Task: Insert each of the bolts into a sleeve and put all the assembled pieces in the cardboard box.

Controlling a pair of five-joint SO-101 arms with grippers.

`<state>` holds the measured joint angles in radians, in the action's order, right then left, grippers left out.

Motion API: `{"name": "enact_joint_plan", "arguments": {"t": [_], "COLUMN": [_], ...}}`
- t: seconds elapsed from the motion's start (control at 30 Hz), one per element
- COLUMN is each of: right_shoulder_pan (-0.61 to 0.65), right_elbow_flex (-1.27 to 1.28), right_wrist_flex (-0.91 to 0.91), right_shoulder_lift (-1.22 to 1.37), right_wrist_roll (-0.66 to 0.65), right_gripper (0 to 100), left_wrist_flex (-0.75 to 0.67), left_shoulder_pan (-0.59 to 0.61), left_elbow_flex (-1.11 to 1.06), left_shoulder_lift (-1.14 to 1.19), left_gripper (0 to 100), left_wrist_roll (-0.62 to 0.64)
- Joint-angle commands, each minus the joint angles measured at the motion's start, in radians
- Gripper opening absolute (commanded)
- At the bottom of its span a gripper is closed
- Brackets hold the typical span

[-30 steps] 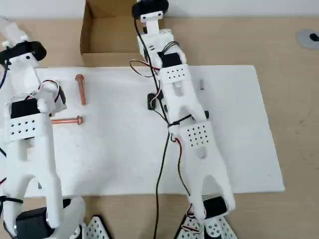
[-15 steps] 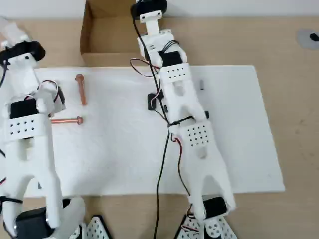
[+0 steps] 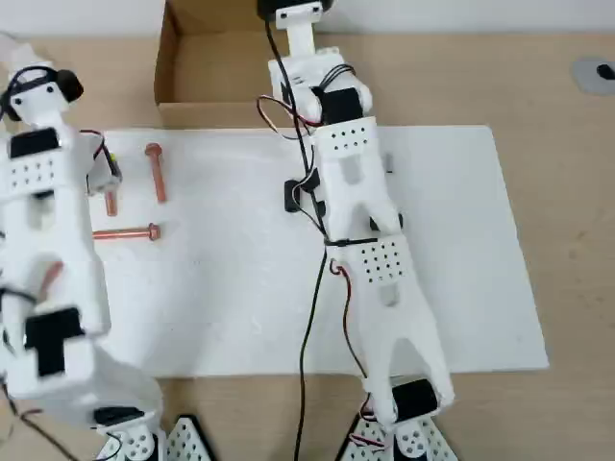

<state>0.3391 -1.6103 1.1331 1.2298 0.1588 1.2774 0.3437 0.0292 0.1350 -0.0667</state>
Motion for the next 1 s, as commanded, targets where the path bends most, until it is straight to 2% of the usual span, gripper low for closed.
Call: {"name": "enact_joint_plan", "arguments": {"t": [0.0,0.27,0.37,0.67,0.97], "right_shoulder_pan": [-0.015,-0.015,-0.015,-0.012,-0.012], "right_elbow_flex": [-0.053,-0.054,-0.053,-0.053,-0.047], "right_wrist_flex": [0.037,0.068,0.086,0.089,0.086], "right_shoulder_lift": [-0.084,-0.096,-0.096,-0.094,-0.094], "right_wrist_roll": [0.008,0.008,0.006,0.008,0.008], "right_gripper": [18.9,18.9,18.9,19.0,19.0], "left_wrist_flex": [0.124,0.239,0.269,0.282,0.282], "left_shoulder_pan": [0.018,0.081,0.081,0.057,0.015], "left_elbow_flex": [0.272,0.620,0.700,0.864,0.922], "left_shoulder_lift": [0.131,0.366,0.444,0.611,0.682], "left_gripper": [10,10,10,10,10], "left_wrist_roll": [0.002,0.002,-0.040,-0.055,-0.054]}}
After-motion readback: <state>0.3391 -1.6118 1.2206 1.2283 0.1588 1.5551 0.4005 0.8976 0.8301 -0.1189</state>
